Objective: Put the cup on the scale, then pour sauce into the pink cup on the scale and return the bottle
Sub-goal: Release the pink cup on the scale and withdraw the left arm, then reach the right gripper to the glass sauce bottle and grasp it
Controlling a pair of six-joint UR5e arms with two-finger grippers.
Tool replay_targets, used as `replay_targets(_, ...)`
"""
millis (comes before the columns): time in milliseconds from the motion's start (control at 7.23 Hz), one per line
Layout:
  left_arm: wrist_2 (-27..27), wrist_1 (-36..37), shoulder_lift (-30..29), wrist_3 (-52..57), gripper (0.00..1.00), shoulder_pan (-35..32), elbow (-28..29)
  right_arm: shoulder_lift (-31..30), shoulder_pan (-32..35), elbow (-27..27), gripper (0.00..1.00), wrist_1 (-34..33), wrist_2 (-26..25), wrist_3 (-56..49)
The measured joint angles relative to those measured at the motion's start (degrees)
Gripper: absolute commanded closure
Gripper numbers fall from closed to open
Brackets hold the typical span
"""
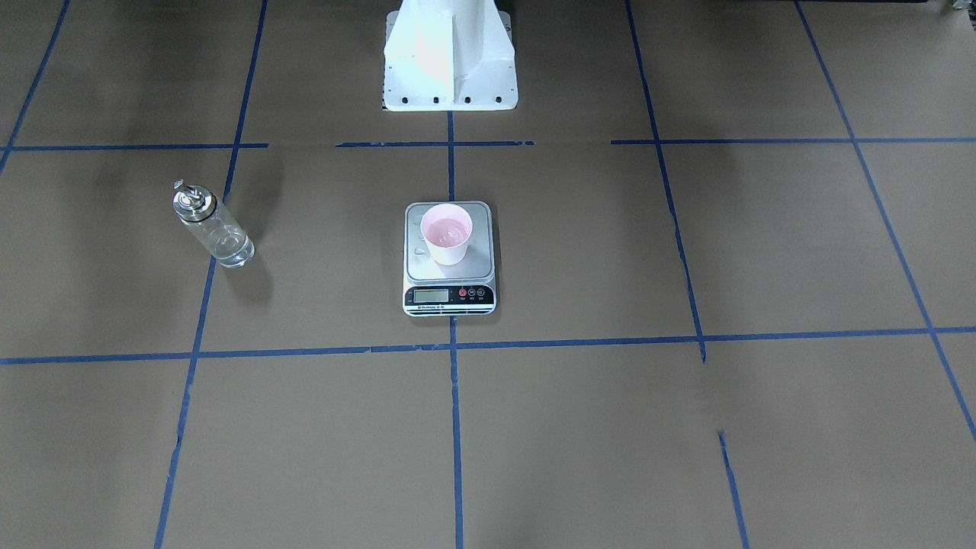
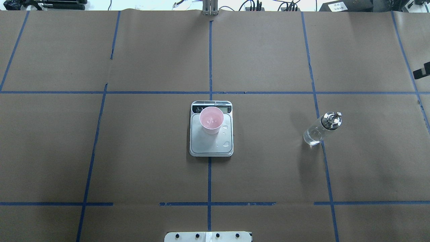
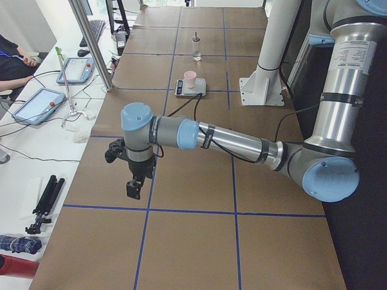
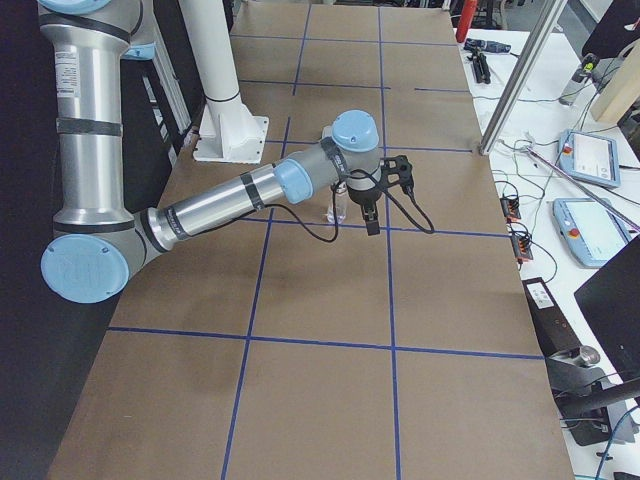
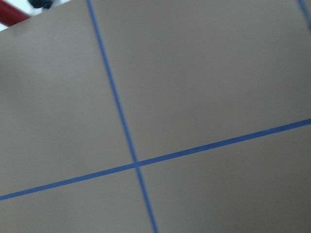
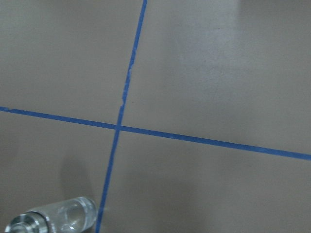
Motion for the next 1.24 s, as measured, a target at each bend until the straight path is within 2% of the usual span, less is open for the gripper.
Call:
replay_targets(138,-1.14,-0.78,1.46,1.56,0.0,-1.41,1.46,-0.18,-3.6,3.49,0.0,0.38,-2.29,6.1)
replay_targets(277,-2.33,-1.09,2.31,2.06,0.0,-1.9,1.83,-0.46,-8.76,7.26,0.0,0.97,-7.03,13.84)
replay_targets(553,-4.03,-1.42,2.83,2.16,0.0,-2.12,1.97,-2.61,-22.62,12.06,0.0,7.74,-21.84,30.98)
replay_targets(691,-4.59,-1.53,2.9,2.11,0.0,-2.15,2.0,-5.02,-28.69,12.8,0.0,12.59,-29.34,35.67)
replay_targets(968,-4.91,-1.6,2.96,2.1,0.0,-2.19,2.0,-9.95,-40.01,13.28,0.0,19.78,-43.86,41.2)
replay_targets(1245,-5.0,-1.61,2.97,2.1,0.0,-2.2,1.93,-13.28,-52.13,12.96,0.0,21.9,-60.19,46.33)
